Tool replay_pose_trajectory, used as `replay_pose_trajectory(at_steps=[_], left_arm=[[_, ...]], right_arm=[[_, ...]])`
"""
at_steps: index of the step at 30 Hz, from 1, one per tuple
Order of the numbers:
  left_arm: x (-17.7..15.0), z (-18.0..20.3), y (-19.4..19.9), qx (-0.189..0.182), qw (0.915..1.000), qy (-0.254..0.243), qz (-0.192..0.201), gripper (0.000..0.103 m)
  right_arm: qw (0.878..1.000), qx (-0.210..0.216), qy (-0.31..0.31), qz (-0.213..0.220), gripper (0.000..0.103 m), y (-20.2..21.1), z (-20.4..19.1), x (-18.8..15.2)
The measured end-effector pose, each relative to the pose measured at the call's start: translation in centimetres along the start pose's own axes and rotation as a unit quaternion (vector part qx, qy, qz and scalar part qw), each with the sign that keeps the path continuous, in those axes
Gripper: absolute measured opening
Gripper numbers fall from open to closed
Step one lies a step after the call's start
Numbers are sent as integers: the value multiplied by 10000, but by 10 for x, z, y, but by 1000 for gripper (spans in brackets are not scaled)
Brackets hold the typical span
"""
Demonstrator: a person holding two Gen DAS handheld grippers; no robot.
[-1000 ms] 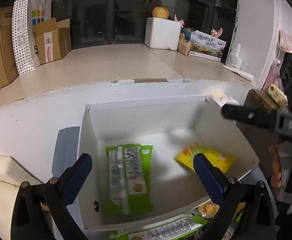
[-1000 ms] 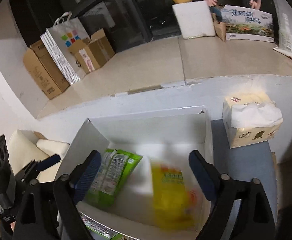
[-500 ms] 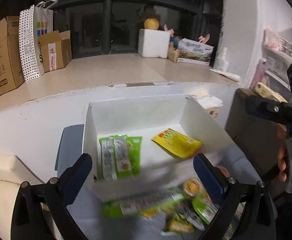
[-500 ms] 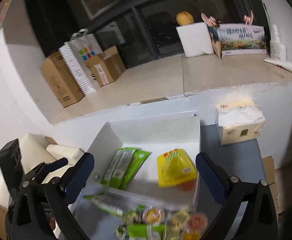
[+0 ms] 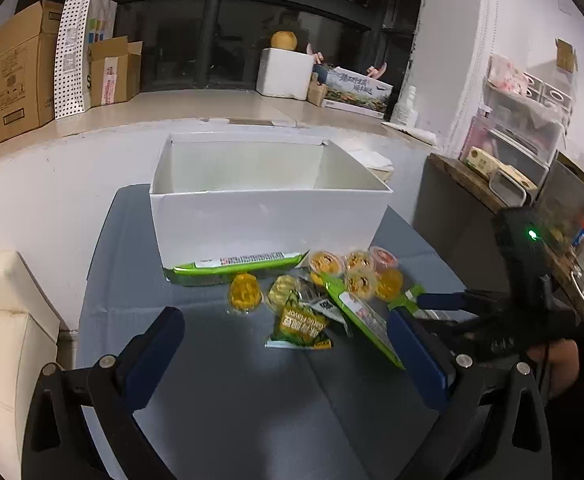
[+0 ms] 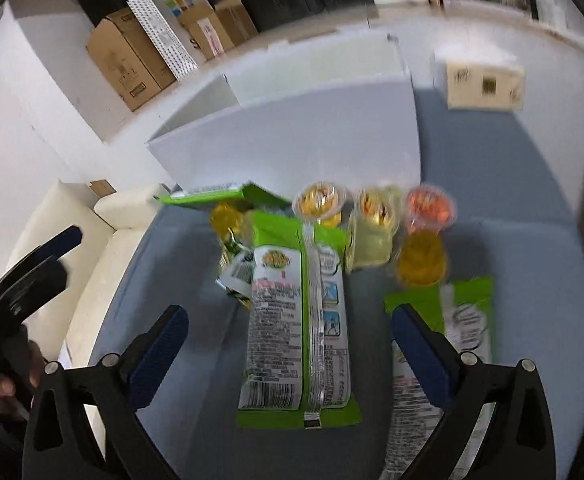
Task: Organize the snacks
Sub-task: 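Grasp a green seaweed stick pack with the right tool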
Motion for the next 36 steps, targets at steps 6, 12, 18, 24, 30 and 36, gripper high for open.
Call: replay_pose_trajectory(at_steps=[6, 12, 18, 24, 30, 36], left_arm=[[-6, -11, -1, 90, 9999, 115, -73, 103], [-15, -18, -9, 129, 9994, 253, -188, 103], [-20, -25, -30, 92, 9982, 481, -343, 103], [-4, -25, -71, 298, 9952, -797, -476, 103], [-2, -31, -118, -167, 9679, -2229, -1150, 103], [-10, -21, -143, -656, 9535, -2500, -1550, 103]], right_arm=[[9995, 93, -126, -276, 103, -23, 8, -7], [9988, 226, -240, -372, 80, -42, 13, -16], [9990, 323, -185, -264, 66, -25, 9, -17], [9982, 501, -139, 315, 66, 28, 1, 4], [9963, 606, -129, 593, 66, 62, 0, 12], [9962, 591, -148, 627, 66, 79, 5, 6]])
Point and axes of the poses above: each gripper's, at about its wrist camera, not at the fingertips, and y roughly against the way its jaws point, z to its right, x to its top, the point moved 6 cm from there along -y, roughly the way its jaws point, and after that the axes turned 15 degrees about z, right-handed, at the moved point
